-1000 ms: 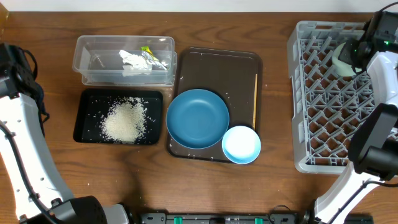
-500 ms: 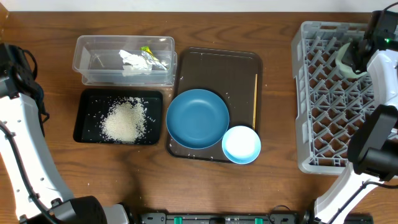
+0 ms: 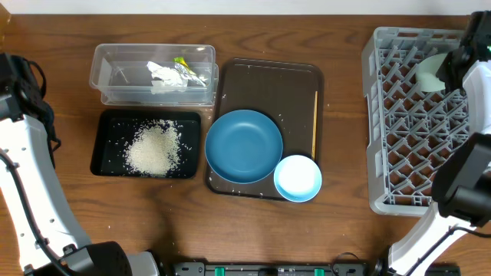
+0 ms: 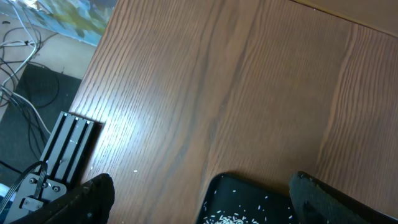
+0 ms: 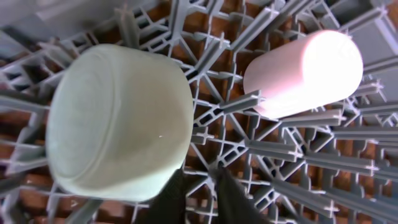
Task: Sort waste into correct bins and load items into the dishwasher rack
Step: 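Move the right gripper left over the brown tray to the blue plate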
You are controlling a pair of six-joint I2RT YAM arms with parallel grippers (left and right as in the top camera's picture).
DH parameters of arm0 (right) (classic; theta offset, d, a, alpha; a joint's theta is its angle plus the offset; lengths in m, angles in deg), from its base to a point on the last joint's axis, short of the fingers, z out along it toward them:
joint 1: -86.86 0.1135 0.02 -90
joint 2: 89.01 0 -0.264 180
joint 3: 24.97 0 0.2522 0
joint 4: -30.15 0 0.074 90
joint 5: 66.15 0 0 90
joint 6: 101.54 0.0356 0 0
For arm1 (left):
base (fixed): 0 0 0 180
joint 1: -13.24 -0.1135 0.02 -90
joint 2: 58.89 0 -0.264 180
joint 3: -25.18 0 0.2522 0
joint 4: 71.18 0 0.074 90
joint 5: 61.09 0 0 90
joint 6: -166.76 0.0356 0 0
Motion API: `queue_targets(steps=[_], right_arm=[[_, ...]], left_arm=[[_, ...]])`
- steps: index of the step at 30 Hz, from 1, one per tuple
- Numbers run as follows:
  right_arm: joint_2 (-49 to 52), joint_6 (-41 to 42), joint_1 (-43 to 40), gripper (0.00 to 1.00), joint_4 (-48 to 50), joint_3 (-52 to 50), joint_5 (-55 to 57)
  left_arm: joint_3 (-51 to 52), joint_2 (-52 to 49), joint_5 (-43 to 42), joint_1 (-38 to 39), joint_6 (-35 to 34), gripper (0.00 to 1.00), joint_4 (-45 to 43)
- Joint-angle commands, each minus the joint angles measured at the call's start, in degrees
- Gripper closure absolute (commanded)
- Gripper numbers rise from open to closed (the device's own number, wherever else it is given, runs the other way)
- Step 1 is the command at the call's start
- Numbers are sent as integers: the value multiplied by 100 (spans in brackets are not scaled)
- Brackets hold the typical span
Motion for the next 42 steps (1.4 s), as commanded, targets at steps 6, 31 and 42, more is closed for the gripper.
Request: queue_targets(steps=[6, 31, 42], right_arm=[[-675, 20, 236, 57, 46, 166, -2264], [-706, -1010, 4033, 1, -1274, 142, -4293], [-592, -1003, 6242, 1, -1158, 140, -2592]], left_arm=[[-11, 39, 48, -24, -92, 8, 35], [-11, 39, 48, -24, -92, 8, 35], [-11, 39, 48, -24, -92, 8, 35]])
